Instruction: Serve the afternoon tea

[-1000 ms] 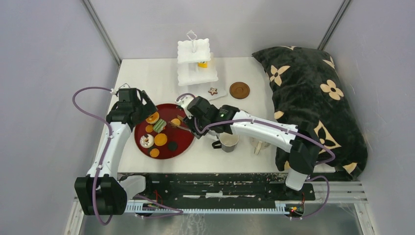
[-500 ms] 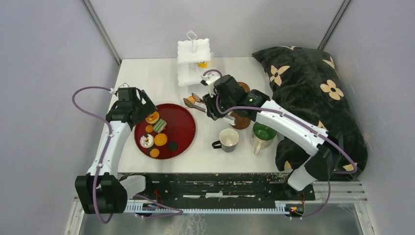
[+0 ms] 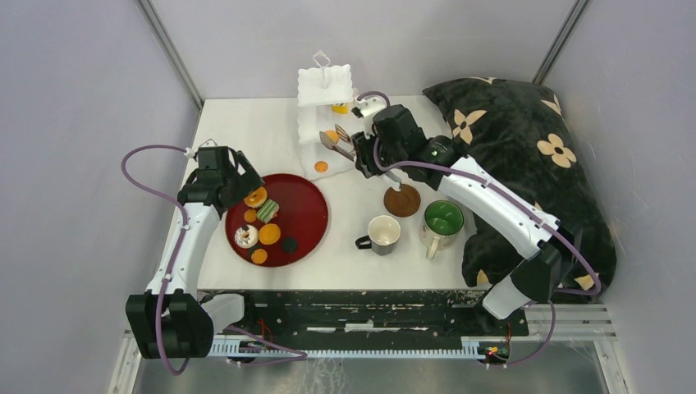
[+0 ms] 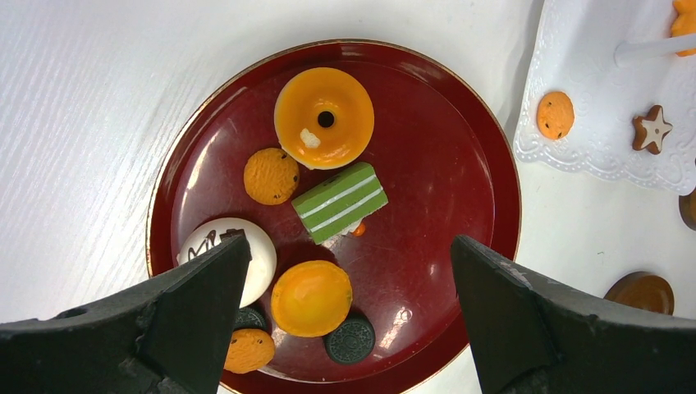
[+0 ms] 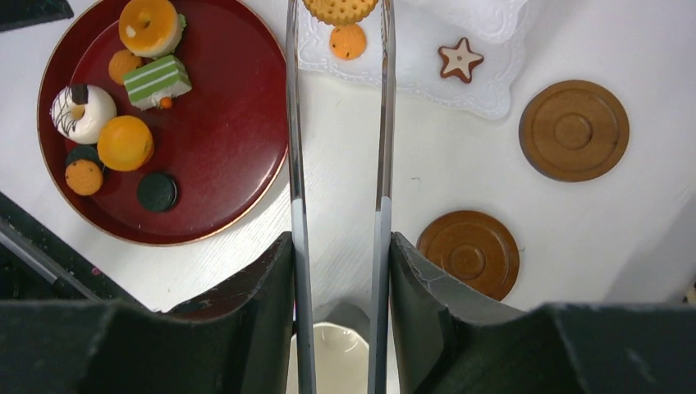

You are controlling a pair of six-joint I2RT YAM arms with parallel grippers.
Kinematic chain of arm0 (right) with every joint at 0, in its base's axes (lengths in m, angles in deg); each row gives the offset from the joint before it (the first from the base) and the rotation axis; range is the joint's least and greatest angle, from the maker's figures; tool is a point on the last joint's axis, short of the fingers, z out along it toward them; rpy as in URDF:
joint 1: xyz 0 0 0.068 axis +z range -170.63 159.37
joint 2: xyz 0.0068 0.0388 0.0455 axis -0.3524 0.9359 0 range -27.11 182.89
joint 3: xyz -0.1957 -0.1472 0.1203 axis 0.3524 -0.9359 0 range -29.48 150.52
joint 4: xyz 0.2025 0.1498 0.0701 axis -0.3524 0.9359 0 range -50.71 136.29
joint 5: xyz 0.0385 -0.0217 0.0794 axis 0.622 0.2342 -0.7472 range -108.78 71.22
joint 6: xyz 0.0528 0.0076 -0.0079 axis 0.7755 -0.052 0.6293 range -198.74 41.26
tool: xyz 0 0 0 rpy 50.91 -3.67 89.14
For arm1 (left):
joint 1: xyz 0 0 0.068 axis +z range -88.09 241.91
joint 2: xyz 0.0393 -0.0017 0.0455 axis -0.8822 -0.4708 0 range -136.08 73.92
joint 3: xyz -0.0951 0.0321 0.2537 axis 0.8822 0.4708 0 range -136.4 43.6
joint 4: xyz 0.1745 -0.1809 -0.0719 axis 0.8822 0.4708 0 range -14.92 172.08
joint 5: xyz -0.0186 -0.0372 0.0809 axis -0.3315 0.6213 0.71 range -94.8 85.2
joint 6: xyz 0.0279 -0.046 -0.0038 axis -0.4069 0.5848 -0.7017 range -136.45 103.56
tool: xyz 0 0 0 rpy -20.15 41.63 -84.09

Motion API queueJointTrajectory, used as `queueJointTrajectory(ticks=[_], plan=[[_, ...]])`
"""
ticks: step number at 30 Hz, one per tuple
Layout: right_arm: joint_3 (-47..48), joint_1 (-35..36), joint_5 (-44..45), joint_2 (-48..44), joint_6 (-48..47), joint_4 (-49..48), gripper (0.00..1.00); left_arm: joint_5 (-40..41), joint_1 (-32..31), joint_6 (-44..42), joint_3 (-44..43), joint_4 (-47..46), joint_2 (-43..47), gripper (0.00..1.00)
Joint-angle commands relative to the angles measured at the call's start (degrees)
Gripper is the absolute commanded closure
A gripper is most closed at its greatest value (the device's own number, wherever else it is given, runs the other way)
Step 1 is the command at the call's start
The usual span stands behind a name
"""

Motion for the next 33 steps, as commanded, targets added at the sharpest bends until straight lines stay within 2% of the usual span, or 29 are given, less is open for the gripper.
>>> queueJointTrajectory(ticks=[1, 7, 25, 33], plan=[[6.21, -0.41, 2.15, 3.24, -0.85, -6.6, 0.85, -0.2, 0.3, -0.89, -1.55, -2.4, 0.68, 0.01], [11.42, -0.59, 3.5, 10.62, -1.16, -7.78, 0.86, 0.06, 0.39, -1.01, -1.24, -2.07, 0.87, 0.01], [21.33, -0.55, 7.36, 23.09, -2.4, -9.37, 0.85, 0.62, 0.41, -1.11, -0.89, -1.66, 0.3, 0.01], [23.4, -0.68, 6.95, 26.02, -2.0, -9.32, 0.75, 0.85, 0.39, -1.12, -1.44, -1.13, 0.69, 0.01]])
